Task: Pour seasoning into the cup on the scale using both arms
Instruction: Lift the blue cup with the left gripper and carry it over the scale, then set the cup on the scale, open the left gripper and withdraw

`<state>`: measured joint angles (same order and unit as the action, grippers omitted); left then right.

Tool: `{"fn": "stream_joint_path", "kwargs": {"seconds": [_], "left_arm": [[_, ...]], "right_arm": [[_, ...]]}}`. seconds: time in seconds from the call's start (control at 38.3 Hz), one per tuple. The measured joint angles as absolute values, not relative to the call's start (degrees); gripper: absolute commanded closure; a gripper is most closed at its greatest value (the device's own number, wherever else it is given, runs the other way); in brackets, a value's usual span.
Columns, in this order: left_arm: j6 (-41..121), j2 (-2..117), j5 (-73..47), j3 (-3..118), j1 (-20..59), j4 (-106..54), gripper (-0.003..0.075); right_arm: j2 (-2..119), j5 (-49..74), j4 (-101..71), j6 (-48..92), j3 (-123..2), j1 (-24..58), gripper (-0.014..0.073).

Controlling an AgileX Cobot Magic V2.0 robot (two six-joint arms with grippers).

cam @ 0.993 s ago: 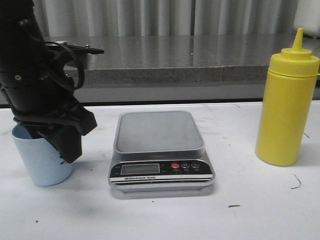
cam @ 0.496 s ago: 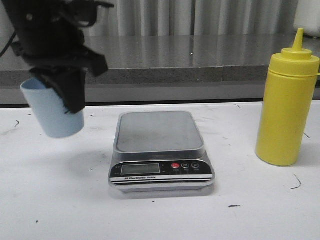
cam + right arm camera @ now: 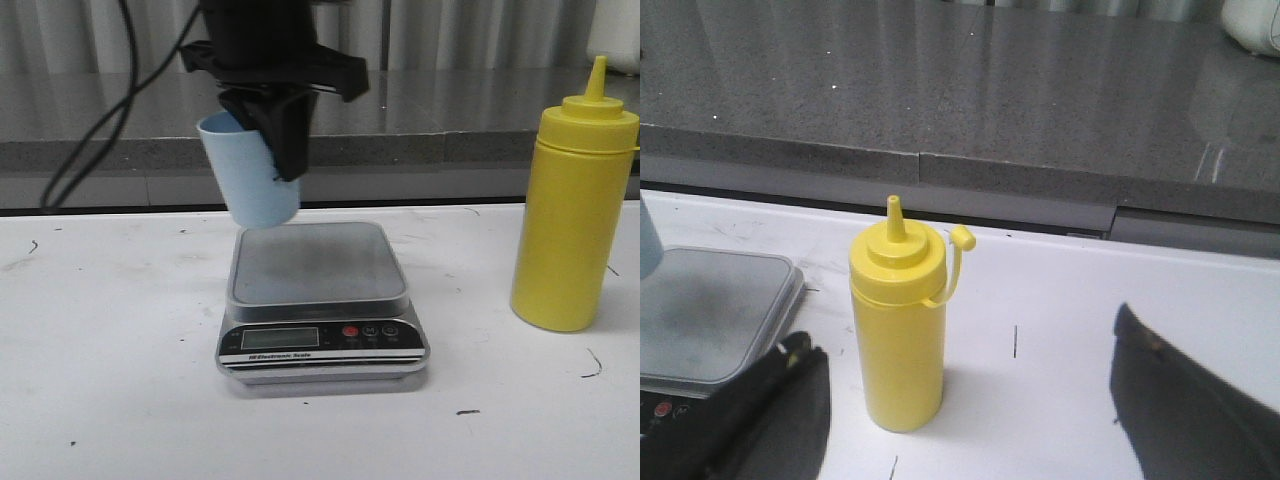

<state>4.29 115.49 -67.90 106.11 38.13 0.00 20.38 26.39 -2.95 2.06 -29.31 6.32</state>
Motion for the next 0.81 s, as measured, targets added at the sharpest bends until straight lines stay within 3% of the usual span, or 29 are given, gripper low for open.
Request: {"fn": "stream_joint_path", "kwargs": {"seconds": [0.29,0.42,0.52,0.6,0.81], "left_arm": [[4.3,121.5,-68.6,111.4,41.0,0.0,0.0719],[4.3,121.9,-68.6,111.6,41.2,0.0,0.0582],[4.3,121.9,-69.2,111.7,41.2,0.0,0.043],[4.3,121.9,-69.6,111.8,41.2,0.0,0.0365],[4.3,121.9,-70.6,114.3,41.2,0.0,0.0361]], "right_arm": [[20.4,26.4,-3.0,2.1,-29.3,6.3,-0.0001],[20.4,26.5,-3.0,2.1,-29.3,6.3,-0.0001],[20.4,26.5,-3.0,2.1,-29.3,6.3,-0.0001],[20.4,26.5,-3.0,2.1,-29.3,6.3,-0.0001],[20.4,26.5,-3.0,2.1,-29.3,6.3,-0.0001]]}}
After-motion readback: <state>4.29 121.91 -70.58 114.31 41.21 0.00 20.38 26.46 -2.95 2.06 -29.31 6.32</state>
